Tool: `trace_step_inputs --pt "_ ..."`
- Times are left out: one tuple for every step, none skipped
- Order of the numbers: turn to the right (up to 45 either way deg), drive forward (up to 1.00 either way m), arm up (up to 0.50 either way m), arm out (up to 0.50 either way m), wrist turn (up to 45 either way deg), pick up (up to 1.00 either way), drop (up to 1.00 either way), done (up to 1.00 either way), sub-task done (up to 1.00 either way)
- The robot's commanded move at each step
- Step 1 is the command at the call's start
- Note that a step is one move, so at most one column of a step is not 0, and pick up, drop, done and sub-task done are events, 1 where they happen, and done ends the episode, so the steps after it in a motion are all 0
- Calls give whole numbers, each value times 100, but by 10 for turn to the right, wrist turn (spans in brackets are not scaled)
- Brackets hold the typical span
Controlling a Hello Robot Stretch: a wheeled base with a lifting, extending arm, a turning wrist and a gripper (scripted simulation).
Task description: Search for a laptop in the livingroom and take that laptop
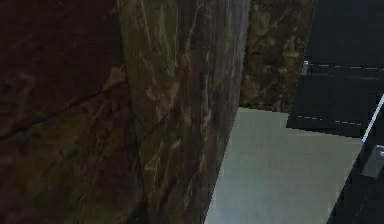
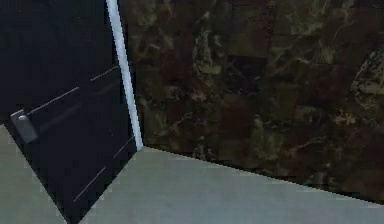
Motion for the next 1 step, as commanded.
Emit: trace_step_inputs --pt "240 0 0 0 0 0 0 0 0"
